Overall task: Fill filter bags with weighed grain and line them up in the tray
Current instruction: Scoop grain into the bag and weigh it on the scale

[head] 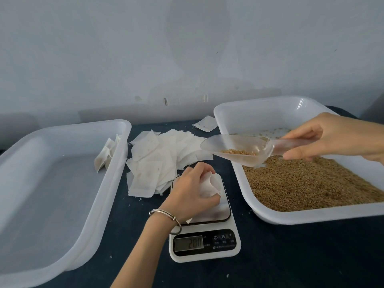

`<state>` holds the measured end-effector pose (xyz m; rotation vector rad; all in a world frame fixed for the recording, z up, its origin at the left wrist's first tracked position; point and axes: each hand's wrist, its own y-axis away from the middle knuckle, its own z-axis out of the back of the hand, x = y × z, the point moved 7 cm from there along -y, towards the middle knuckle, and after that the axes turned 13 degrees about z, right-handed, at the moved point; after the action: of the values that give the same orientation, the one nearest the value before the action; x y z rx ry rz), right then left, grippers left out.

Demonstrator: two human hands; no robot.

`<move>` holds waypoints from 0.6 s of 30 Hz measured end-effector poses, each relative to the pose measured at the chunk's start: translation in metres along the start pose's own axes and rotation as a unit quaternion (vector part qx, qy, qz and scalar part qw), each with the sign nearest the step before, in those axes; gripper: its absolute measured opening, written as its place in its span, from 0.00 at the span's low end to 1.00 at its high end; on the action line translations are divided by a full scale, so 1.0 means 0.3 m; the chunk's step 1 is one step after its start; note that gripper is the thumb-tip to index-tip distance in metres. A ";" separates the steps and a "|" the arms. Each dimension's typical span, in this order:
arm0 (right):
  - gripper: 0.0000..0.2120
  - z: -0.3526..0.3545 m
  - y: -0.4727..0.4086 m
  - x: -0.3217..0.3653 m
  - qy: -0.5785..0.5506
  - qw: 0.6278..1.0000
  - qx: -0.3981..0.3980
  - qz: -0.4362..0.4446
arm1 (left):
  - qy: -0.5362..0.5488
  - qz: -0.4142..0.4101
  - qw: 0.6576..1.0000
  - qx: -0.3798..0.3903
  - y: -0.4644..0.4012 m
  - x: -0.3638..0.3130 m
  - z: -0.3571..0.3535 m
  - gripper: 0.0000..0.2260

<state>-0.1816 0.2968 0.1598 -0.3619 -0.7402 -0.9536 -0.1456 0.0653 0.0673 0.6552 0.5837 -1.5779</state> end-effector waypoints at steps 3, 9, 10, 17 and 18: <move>0.20 0.004 0.010 -0.004 -0.002 1.000 -0.005 -0.006 | 0.006 0.006 1.000 0.007 0.006 0.000 0.003 0.23; 0.26 0.015 0.044 -0.016 0.005 1.000 -0.004 -0.023 | 0.229 -0.022 0.969 -0.094 0.067 0.063 0.144 0.20; 0.28 0.017 0.048 -0.019 0.010 1.000 -0.002 -0.025 | 0.284 -0.026 0.948 -0.143 0.088 0.089 0.184 0.16; 0.35 0.024 0.042 -0.033 0.022 0.999 0.005 -0.029 | 0.385 0.026 0.871 -0.305 0.175 0.219 0.294 0.09; 0.35 0.020 0.039 -0.030 0.021 0.999 0.007 -0.028 | 0.383 0.030 0.870 -0.309 0.176 0.225 0.298 0.09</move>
<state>-0.1774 0.3122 0.1580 -0.3090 -0.7213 -1.0052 -0.1046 -0.0505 0.0834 0.7728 1.5657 -0.9241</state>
